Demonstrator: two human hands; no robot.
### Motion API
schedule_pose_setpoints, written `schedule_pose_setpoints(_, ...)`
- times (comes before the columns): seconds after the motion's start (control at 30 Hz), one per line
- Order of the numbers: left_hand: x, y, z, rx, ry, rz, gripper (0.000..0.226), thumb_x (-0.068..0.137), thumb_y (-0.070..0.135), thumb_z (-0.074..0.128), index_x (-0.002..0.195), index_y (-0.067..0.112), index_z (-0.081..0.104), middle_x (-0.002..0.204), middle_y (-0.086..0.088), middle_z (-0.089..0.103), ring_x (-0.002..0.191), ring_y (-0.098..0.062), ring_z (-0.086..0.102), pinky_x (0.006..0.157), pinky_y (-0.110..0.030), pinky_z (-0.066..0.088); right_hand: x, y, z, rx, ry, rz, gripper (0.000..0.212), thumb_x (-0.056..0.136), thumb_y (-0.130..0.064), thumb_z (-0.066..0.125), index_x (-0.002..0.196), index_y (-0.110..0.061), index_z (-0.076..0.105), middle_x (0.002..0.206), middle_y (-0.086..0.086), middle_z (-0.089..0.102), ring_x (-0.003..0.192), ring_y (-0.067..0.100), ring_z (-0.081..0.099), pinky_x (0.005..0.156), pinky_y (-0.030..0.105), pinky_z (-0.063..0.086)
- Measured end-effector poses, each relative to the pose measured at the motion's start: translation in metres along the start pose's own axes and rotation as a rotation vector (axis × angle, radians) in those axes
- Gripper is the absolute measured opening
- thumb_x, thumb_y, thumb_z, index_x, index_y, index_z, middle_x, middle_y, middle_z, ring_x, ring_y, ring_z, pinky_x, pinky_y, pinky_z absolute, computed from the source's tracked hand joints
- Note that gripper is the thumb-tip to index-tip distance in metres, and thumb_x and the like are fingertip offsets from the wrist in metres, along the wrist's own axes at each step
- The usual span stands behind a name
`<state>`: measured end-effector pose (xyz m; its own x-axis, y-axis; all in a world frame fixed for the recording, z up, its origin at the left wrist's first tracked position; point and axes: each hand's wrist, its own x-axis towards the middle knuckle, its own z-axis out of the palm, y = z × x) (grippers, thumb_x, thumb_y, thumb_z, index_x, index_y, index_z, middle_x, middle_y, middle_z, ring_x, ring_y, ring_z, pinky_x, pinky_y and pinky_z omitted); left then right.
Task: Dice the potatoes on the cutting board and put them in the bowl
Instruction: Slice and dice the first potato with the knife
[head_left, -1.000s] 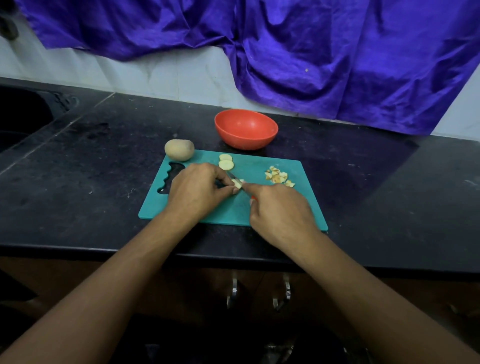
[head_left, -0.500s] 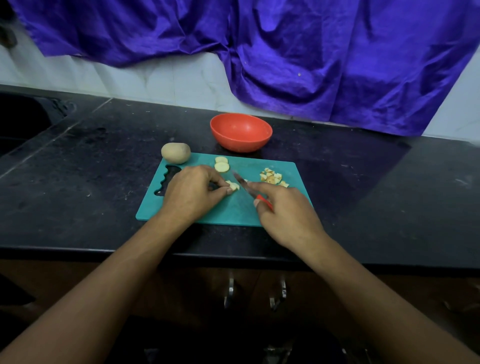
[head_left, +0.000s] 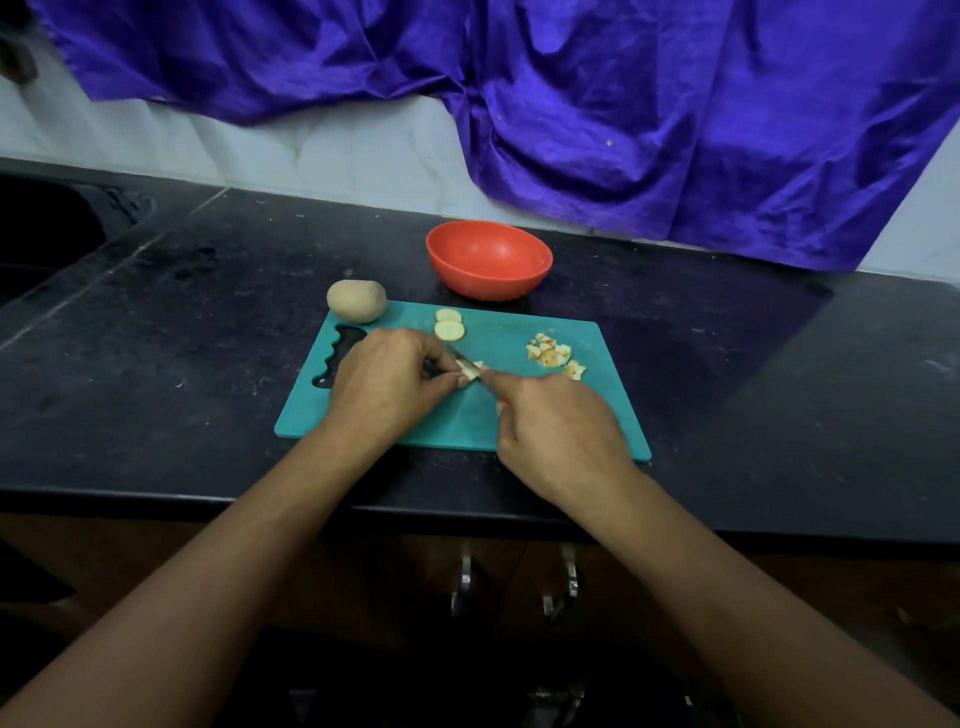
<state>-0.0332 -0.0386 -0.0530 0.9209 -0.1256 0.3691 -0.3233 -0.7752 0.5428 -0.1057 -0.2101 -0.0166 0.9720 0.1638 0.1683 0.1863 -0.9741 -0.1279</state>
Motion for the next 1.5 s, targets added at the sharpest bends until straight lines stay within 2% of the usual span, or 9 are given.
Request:
schedule_pose_setpoints(0.1,-0.001,0.002,-0.003,-0.009,-0.011,0.002,0.011,0.081,0.043,0.082,0.084,0.033,0.08,0.087,0.021,0.075,0.079,-0.003,0.067,0.076,-0.038,0.059,0.005,-0.002,0.0,-0.027,-0.029,-0.009,0.056,0.102,-0.026,0.047,0.156,-0.038,0.038,0.09,-0.001,0.055,0.091,0.023,0.06,0.07,0.036,0.043)
schedule_pose_setpoints(0.23,-0.002,0.004,-0.005,-0.012,-0.005,-0.006,0.01,0.081,0.042,0.083,0.085,0.033,0.08,0.086,0.021,0.074,0.078,-0.002,0.067,0.076,-0.038,0.058,-0.002,0.007,-0.002,-0.028,-0.028,-0.017,0.051,0.104,-0.031,0.045,0.154,-0.041,0.04,0.089,-0.003,0.057,0.08,0.018,0.054,0.066,0.035,0.043)
schedule_pose_setpoints(0.43,-0.001,0.002,-0.004,-0.02,-0.002,-0.009,0.013,0.079,0.045,0.084,0.082,0.033,0.08,0.085,0.018,0.074,0.078,-0.003,0.066,0.076,-0.038,0.059,0.001,0.028,-0.001,0.315,0.004,0.073,0.043,0.102,-0.034,0.055,0.143,-0.046,0.054,0.129,-0.008,0.067,0.089,0.009,0.062,0.081,0.033,0.053)
schedule_pose_setpoints(0.77,-0.001,-0.001,-0.003,-0.032,-0.005,-0.009,0.009,0.081,0.04,0.083,0.084,0.032,0.08,0.086,0.018,0.076,0.079,-0.003,0.068,0.077,-0.037,0.059,-0.004,0.015,0.001,0.131,0.002,0.007,0.047,0.104,-0.035,0.049,0.149,-0.047,0.046,0.083,-0.01,0.061,0.063,0.006,0.052,0.058,0.027,0.038)
schedule_pose_setpoints(0.9,-0.001,-0.001,-0.002,-0.03,0.007,0.006,0.01,0.08,0.038,0.084,0.081,0.03,0.078,0.089,0.016,0.074,0.08,-0.007,0.067,0.077,-0.039,0.058,-0.003,0.01,0.0,0.069,-0.007,-0.016,0.048,0.105,-0.034,0.046,0.152,-0.043,0.043,0.074,-0.01,0.052,0.063,0.008,0.048,0.061,0.031,0.037)
schedule_pose_setpoints(1.1,-0.002,0.0,-0.004,-0.037,0.006,0.029,0.01,0.08,0.037,0.085,0.08,0.029,0.079,0.088,0.016,0.072,0.079,-0.006,0.066,0.076,-0.04,0.058,0.005,0.003,-0.001,-0.008,-0.032,-0.062,0.049,0.105,-0.031,0.044,0.153,-0.039,0.042,0.095,0.0,0.062,0.089,0.021,0.06,0.073,0.038,0.05)
schedule_pose_setpoints(1.3,-0.003,0.004,-0.007,-0.045,0.007,0.007,0.009,0.08,0.036,0.085,0.081,0.03,0.078,0.087,0.017,0.072,0.079,-0.003,0.065,0.077,-0.039,0.058,0.0,0.019,-0.003,0.047,-0.067,-0.033,0.048,0.104,-0.033,0.048,0.15,-0.044,0.046,0.089,-0.007,0.058,0.069,0.008,0.05,0.066,0.032,0.041)
schedule_pose_setpoints(1.43,-0.004,0.003,-0.007,-0.032,0.015,-0.012,0.012,0.079,0.039,0.086,0.081,0.031,0.078,0.081,0.017,0.072,0.077,-0.002,0.065,0.075,-0.036,0.058,-0.001,0.031,-0.001,0.294,-0.03,0.016,0.044,0.102,-0.036,0.056,0.143,-0.049,0.053,0.13,-0.008,0.066,0.099,0.009,0.064,0.089,0.037,0.054)
schedule_pose_setpoints(1.5,-0.004,0.004,-0.007,-0.033,0.018,-0.02,0.012,0.079,0.04,0.085,0.082,0.03,0.078,0.079,0.016,0.073,0.075,-0.002,0.065,0.074,-0.035,0.058,-0.001,0.03,0.0,0.311,0.001,0.015,0.044,0.102,-0.035,0.055,0.143,-0.05,0.052,0.127,-0.008,0.067,0.091,0.007,0.064,0.085,0.037,0.056)
